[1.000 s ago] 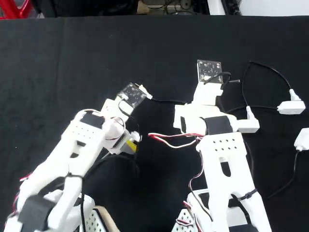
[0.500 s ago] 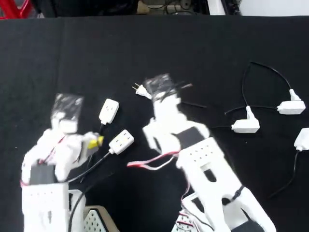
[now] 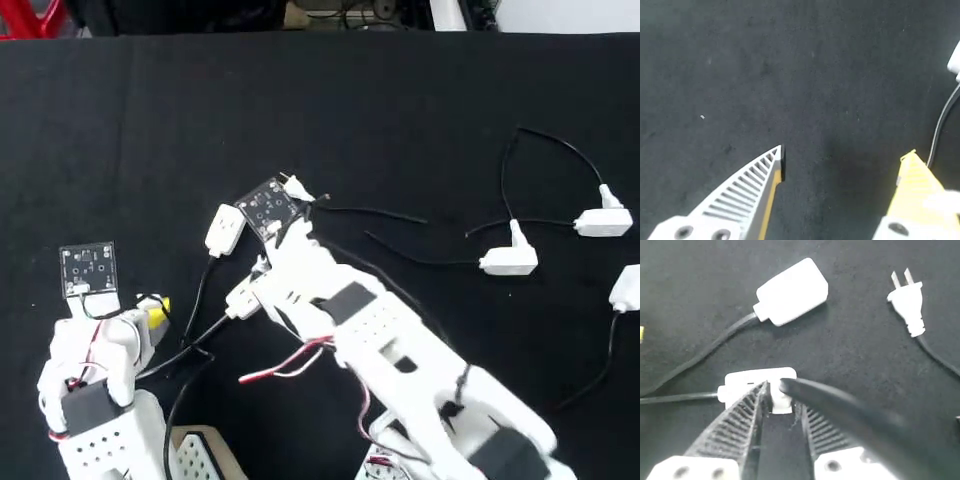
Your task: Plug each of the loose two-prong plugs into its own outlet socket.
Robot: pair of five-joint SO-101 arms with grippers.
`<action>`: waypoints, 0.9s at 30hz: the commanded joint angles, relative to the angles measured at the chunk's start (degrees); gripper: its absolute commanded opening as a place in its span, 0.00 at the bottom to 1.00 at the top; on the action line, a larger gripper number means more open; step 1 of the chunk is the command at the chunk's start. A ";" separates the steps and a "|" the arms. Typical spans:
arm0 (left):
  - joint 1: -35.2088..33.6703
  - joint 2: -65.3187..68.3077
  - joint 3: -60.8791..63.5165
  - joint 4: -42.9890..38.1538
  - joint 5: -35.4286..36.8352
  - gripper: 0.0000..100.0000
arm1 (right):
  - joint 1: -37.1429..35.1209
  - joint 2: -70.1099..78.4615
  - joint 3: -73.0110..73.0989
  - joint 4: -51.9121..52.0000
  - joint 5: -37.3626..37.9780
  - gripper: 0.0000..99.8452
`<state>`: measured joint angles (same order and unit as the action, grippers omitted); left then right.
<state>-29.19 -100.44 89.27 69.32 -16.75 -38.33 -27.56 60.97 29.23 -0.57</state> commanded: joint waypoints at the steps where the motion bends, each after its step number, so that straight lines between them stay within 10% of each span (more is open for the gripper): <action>1: -0.57 -2.81 1.19 0.00 0.26 0.35 | 0.70 7.16 -4.09 -2.90 0.53 0.01; 17: -0.57 -4.04 2.86 -0.35 0.09 0.35 | 0.44 9.71 -3.74 0.00 3.25 0.01; 27: -0.48 -4.04 3.03 0.00 -4.13 0.35 | 17.85 19.47 -15.52 0.70 10.99 0.01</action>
<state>-29.19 -104.13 92.44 69.32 -20.00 -25.49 -10.68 50.07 29.41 8.84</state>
